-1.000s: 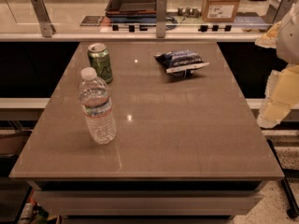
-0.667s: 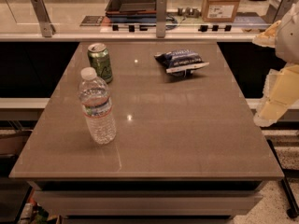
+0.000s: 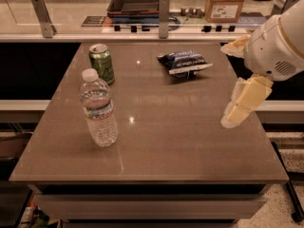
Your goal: Pick water bottle
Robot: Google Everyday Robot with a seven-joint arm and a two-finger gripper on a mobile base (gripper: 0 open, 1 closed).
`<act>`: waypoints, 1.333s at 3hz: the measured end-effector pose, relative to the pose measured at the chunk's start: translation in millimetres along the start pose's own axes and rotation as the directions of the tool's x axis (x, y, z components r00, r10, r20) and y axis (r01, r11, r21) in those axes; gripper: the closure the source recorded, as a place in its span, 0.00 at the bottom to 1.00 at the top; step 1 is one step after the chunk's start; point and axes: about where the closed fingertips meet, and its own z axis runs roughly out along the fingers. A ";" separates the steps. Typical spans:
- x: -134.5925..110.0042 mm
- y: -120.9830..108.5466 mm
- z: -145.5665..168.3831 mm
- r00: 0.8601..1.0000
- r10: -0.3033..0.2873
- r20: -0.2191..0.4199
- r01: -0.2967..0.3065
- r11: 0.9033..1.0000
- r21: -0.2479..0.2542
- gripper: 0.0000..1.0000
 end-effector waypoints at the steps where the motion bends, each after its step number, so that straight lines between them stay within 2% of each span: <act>1: -20.0 1.6 33.7 0.989 0.005 0.150 0.001 0.999 -0.036 0.00; 2: -37.7 7.6 57.1 0.957 0.035 0.287 -0.018 0.998 -0.063 0.00; 3: -60.2 14.0 73.4 0.906 0.053 0.421 -0.021 0.997 -0.080 0.00; 4: -88.2 17.5 81.5 0.836 0.040 0.547 0.005 0.997 -0.080 0.00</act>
Offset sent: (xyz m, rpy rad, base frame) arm 0.0189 0.0855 -0.0452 0.4730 0.0086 0.1141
